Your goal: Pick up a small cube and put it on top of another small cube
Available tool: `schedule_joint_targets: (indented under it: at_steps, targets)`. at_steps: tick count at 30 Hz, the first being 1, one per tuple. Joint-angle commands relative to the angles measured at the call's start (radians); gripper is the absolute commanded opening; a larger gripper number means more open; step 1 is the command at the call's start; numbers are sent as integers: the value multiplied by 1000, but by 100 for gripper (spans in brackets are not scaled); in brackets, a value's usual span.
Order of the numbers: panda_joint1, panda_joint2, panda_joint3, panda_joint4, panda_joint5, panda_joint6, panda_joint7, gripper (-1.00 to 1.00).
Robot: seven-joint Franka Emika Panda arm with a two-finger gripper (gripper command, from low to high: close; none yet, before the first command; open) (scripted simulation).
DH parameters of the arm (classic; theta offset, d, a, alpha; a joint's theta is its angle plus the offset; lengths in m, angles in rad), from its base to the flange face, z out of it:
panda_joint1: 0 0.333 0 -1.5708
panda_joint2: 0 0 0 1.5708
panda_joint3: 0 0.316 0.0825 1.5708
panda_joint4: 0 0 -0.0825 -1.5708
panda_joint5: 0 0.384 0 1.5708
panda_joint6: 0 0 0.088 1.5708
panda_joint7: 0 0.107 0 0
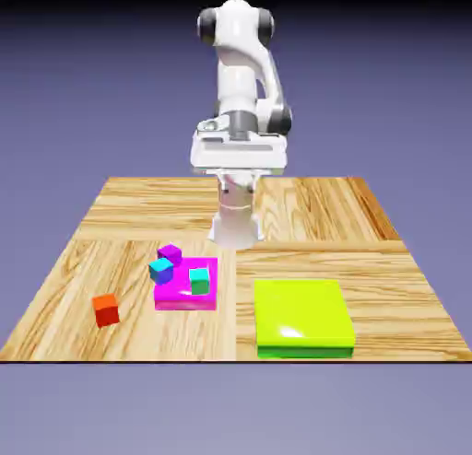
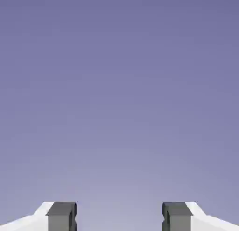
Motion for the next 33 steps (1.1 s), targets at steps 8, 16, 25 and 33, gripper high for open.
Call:
schedule_joint_targets:
  at_steps: [8, 16, 25, 33]
  targets:
    - [-71, 290, -134, 202, 119, -228, 49, 0]
    - [-142, 580, -268, 404, 238, -456, 97, 0]
    - [-222, 906, -419, 631, 371, -712, 152, 0]
    - [-281, 1134, -412, 700, 501, -693, 119, 0]
